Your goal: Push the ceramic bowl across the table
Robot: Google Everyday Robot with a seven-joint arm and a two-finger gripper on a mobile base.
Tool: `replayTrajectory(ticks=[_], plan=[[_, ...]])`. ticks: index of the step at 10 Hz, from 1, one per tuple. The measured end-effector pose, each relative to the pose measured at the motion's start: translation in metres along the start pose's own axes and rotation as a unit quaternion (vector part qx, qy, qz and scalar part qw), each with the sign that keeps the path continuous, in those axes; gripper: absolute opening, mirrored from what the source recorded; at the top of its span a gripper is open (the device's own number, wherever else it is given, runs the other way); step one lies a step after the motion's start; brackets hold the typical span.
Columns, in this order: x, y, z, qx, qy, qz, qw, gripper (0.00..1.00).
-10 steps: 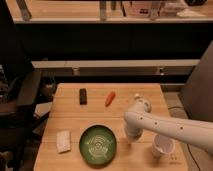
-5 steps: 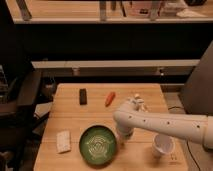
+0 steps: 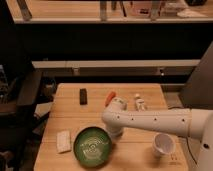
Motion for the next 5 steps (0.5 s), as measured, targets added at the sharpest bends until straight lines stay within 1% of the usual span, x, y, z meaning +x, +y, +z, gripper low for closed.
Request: replayTrajectory(ticks=[4,5], plan=[[-0.016,-0.008,-0.002,-0.004,0.008,-0.017,0.9998,0.00],[-0.024,-0.011,-0.002,-0.005,0.009,-0.022,0.9997,0.00]])
